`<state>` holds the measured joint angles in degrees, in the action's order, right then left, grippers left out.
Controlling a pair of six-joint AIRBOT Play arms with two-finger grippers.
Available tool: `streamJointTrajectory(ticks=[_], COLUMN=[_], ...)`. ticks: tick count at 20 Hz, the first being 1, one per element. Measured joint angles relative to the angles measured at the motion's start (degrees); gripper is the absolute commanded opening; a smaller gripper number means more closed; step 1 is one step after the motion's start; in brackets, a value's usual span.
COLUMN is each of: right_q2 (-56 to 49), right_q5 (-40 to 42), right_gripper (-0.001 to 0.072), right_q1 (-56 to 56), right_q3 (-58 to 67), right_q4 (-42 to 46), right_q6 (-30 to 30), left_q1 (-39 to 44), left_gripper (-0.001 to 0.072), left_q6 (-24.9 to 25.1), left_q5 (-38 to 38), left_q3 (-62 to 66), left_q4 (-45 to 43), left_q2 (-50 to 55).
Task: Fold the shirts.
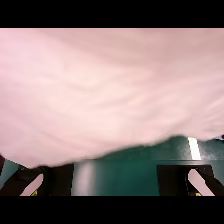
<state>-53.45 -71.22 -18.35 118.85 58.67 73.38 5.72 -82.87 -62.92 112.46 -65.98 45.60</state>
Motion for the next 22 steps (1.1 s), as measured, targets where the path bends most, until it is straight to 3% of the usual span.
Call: streamJointTrajectory(ticks=[6,10,16,22], right_q2=[-15.34,-28.48,-41.51,-45.03], right_q5=[-8.46,-8.85,2.27,11.28], right_gripper=[0.0011,0.0011,0.0011,0.001], right_q1=[8.48,14.38,16.68,16.72], right_q3=[-11.74,-17.25,-18.1,-16.11], right_q4=[0.37,3.8,5.57,5.81], right_q6=[0.92,1.75,2.45,1.81], left_q1=[-0.02,0.0,0.0,-1.68], left_gripper=[0.0024,0.0023,0.0023,0.0023], left_q6=[-3.13,-3.5,-3.28,-0.39], left_q5=[-3.19,4.63,22.18,27.17], left_q3=[-28.09,-38.69,-37.0,-32.22], left_q4=[-6.25,-7.19,-7.78,-7.93], left_q2=[7.69,19.34,34.4,40.17])
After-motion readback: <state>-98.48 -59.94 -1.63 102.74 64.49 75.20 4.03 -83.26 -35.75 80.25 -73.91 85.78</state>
